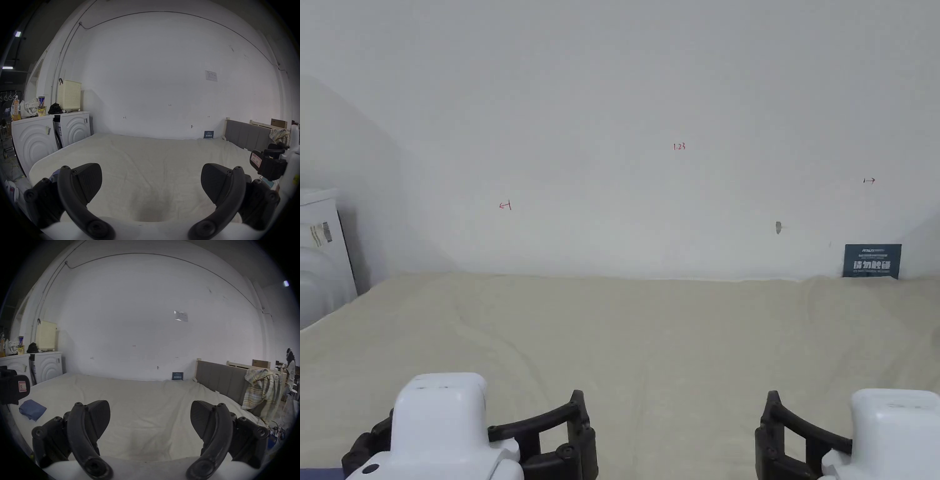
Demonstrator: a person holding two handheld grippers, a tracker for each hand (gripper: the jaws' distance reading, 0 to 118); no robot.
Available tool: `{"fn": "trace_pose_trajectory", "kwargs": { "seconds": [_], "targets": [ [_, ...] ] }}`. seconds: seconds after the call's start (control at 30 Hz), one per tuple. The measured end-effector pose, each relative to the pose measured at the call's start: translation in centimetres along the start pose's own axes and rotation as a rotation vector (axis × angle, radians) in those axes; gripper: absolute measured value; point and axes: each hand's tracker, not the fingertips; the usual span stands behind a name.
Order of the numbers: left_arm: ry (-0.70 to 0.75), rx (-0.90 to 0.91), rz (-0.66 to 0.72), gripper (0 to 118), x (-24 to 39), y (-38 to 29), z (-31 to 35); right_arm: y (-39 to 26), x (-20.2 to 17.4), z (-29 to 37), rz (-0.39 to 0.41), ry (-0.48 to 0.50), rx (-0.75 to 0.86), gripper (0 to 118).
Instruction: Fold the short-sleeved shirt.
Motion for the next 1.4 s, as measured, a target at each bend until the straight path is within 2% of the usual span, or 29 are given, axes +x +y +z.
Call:
{"fn": "trace_pose_trajectory", "kwargs": {
  "seconds": [0.03, 0.1, 0.2, 0.37, 0.87, 1.2, 1.4],
  "targets": [
    [0.004, 0.0, 0.003, 118, -0.1, 0.0, 0.1, -0.2, 0.2, 0.0, 0.019, 0.044, 0.01, 103],
    [0.006, 0.007, 0.009, 118, -0.2, 0.1, 0.0, -0.3, 0.5, 0.1, -0.001, 0.088, 0.001, 103],
    [0.01, 0.007, 0.014, 118, -0.3, 0.0, 0.3, -0.7, 0.4, -0.1, -0.023, 0.059, -0.008, 103],
    [0.022, 0.021, -0.01, 118, -0.1, -0.1, 0.3, -1.0, 0.6, -0.2, -0.01, 0.027, 0.04, 103],
    [0.032, 0.03, 0.007, 118, -0.6, -0.1, 0.7, -1.7, 0.4, -0.1, 0.028, 0.011, 0.074, 103],
    [0.04, 0.036, -0.047, 118, 0.3, 0.0, 0.5, -2.0, 0.3, 0.0, 0.049, 0.003, 0.094, 106],
    [0.043, 0.04, -0.048, 118, 0.2, 0.0, 0.6, -2.0, 0.7, -0.2, 0.018, -0.007, 0.091, 108]
  ]
}}
